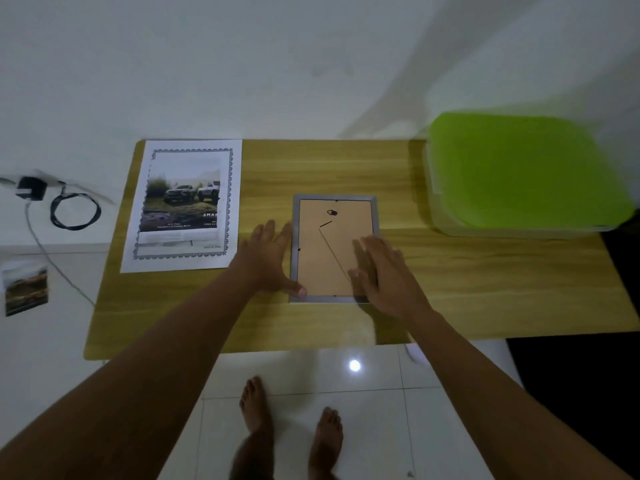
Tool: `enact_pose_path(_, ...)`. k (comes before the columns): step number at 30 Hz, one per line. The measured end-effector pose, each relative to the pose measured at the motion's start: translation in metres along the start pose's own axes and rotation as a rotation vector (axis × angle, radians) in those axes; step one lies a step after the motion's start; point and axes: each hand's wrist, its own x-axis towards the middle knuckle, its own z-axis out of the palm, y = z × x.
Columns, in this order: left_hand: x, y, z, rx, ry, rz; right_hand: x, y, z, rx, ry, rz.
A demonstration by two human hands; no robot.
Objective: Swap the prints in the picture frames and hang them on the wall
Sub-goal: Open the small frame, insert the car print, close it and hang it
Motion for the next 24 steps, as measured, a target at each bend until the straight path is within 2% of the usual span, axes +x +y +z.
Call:
enact_pose_path(3,0.010,-0.001,-0.006,0.052,-0.058,0.037,0.026,0.007,-0.012,-0.085,-0.074,0.147)
enact_pose_path(6,0.013,0.000,-0.005,0.076,-0.143,0.083,0.038,0.009,-0.018,-0.129,-0.168,0.177)
enact_pose_path(12,0.015,-0.002,0.001,0.079,-0.118,0.077,0.046,0.009,-0.019,-0.167,-0.066,0.137)
enact_pose_path(24,0.016,0.007,-0.005,0.033,-0.155,0.010,0.054,0.021,-0.006,-0.082,-0.051,0.143)
